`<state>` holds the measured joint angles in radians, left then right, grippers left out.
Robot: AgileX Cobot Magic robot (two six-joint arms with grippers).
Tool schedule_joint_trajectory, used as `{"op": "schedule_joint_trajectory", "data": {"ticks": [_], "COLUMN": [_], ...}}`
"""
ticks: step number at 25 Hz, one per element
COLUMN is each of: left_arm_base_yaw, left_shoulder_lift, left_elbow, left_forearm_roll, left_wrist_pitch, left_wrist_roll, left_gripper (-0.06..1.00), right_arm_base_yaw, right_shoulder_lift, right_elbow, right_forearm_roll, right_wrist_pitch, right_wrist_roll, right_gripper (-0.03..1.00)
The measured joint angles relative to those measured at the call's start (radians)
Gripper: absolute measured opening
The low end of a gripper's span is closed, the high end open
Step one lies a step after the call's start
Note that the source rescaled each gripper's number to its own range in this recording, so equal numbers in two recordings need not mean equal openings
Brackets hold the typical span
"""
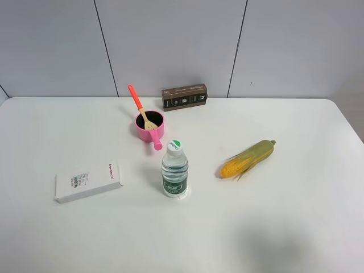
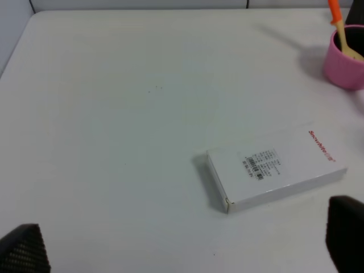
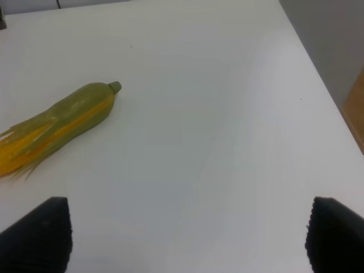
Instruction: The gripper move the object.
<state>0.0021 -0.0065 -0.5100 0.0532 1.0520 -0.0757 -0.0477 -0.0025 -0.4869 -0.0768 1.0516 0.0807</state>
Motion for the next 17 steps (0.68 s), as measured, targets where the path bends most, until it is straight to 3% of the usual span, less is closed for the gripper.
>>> {"op": "schedule_joint_trajectory", "data": {"ticks": [17], "left_arm_base_yaw": [0.0], "left_shoulder_lift": [0.0], "left_elbow": [0.0], "left_forearm_roll": [0.0], "left_wrist_pitch": [0.0], "left_wrist_roll": [0.0], "left_gripper": [1.0], "right_arm_base_yaw": [0.0], "right_shoulder_lift": [0.0], "right_elbow": [0.0], "right_forearm_roll": [-0.003], "right_wrist_pitch": [0.0], "right_wrist_roll": [0.003], "right_gripper": [0.79]}}
